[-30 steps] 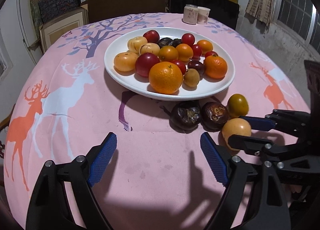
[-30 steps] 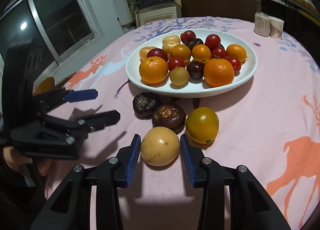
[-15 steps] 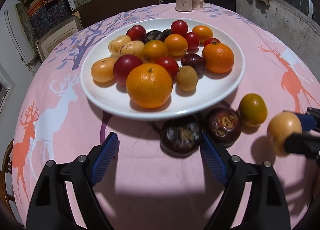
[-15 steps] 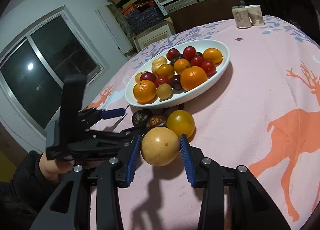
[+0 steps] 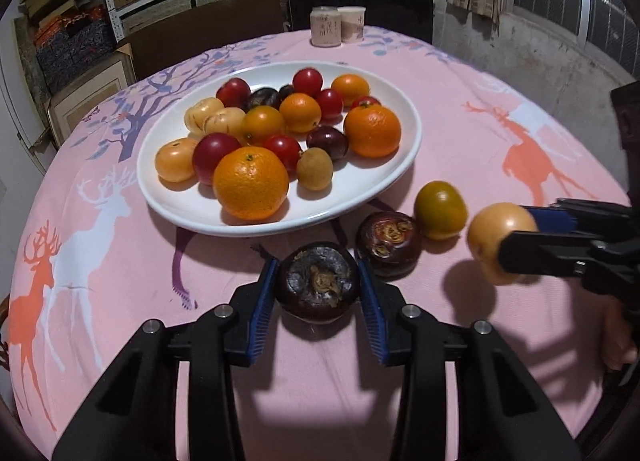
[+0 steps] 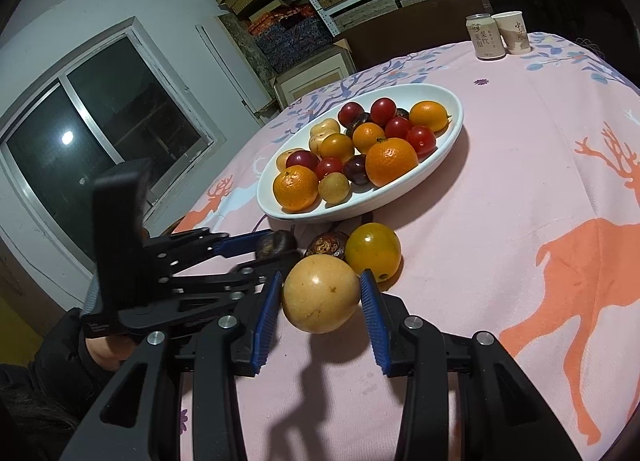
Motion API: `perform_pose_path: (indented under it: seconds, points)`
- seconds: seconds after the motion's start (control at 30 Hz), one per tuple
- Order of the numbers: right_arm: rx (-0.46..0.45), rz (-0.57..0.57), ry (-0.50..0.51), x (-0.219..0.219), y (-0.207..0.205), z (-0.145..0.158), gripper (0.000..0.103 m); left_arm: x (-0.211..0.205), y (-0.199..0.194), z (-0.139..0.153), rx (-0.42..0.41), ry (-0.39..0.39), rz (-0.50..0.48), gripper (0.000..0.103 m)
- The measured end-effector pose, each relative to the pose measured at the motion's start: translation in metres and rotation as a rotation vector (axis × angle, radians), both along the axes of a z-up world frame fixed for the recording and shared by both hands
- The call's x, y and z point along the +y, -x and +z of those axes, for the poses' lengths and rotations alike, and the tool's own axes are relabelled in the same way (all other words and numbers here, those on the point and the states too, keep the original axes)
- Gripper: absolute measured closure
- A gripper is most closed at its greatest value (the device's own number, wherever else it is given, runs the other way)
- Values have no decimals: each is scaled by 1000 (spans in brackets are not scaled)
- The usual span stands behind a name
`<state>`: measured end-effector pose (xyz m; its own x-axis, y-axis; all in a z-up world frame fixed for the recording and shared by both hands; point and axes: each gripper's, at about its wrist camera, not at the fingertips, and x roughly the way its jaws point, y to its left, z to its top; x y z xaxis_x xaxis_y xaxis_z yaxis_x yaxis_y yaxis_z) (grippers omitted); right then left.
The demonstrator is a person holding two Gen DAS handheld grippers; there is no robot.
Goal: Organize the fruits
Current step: 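Carry the brown fruit and the pale yellow fruit onto the plate and open both tools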
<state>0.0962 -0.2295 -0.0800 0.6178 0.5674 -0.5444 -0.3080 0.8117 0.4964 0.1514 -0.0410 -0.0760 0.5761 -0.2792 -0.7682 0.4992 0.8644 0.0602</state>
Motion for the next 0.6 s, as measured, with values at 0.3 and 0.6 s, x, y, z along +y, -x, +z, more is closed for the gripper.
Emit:
perform_pose_path:
  seconds: [0.3, 0.6]
  points:
    - [-8, -4, 3, 0, 2, 1, 62, 21, 26, 23, -13, 74, 8, 64]
    - [24, -7, -38, -5, -2, 5, 62, 38, 23, 38, -44, 122, 63, 64]
